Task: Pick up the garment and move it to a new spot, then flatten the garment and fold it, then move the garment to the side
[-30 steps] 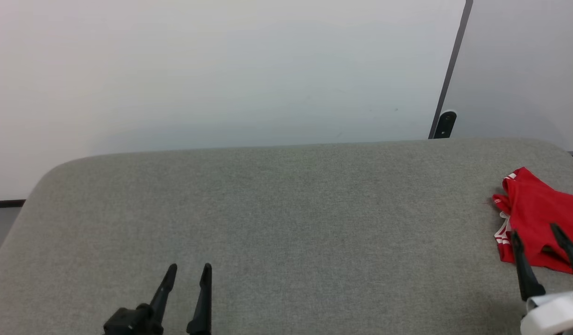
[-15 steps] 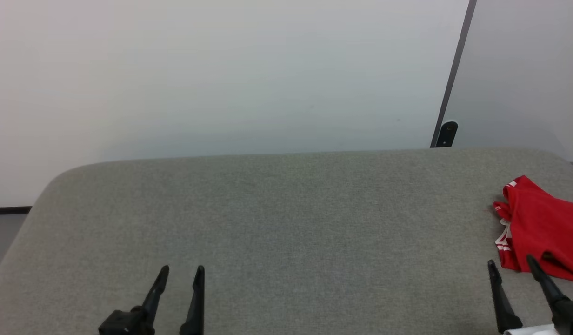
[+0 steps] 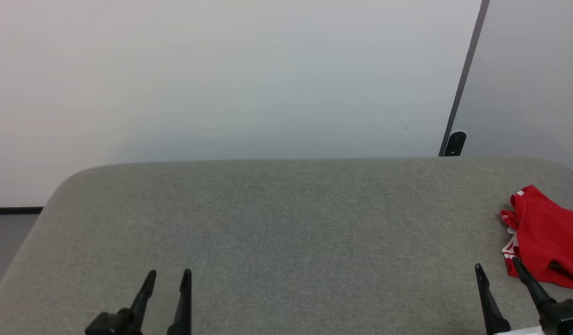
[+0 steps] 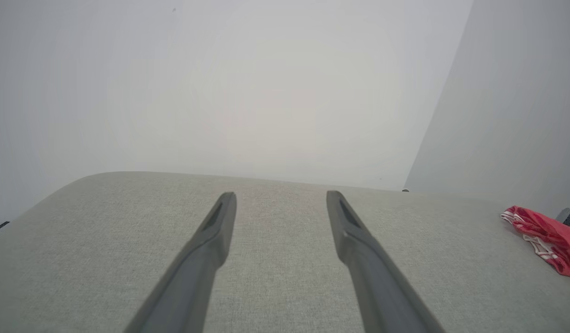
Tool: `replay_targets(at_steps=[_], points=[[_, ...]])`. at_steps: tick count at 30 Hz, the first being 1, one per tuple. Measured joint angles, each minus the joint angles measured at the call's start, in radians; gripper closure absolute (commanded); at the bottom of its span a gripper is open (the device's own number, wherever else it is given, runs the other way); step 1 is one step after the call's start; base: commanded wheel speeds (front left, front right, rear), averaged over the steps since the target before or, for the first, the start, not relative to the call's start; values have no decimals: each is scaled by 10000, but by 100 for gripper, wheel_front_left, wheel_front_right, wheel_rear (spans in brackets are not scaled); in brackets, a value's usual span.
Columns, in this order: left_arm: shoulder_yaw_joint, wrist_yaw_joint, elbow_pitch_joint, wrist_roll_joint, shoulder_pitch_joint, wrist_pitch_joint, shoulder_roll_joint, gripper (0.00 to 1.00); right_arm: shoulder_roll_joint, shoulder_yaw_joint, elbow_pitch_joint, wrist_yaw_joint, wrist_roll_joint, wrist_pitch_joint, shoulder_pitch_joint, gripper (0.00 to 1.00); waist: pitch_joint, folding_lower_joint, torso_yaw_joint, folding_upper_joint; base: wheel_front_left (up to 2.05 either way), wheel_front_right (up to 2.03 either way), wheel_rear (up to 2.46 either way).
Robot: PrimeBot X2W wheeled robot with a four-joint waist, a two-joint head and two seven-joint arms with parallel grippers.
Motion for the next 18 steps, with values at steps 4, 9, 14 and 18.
replay_targets(at_steps=[4, 9, 14, 18], points=[[-75, 0, 58, -161, 10, 0, 127, 0, -8, 13, 8, 0, 0, 0, 0, 0, -21, 0, 35, 0, 0, 0, 0], [-267, 0, 67, -539, 61, 0, 190, 0, -25, 50, 56, 0, 0, 0, 0, 0, -26, 0, 79, 0, 0, 0, 0], [-247, 0, 115, -744, 100, 0, 244, 0, -63, 59, 100, 0, 10, 0, 0, 0, -36, 0, 117, 0, 0, 0, 0], [-203, 0, 102, -642, 124, 0, 259, 0, -79, 59, 136, 0, 13, 0, 0, 0, -33, 0, 138, 0, 0, 0, 0]])
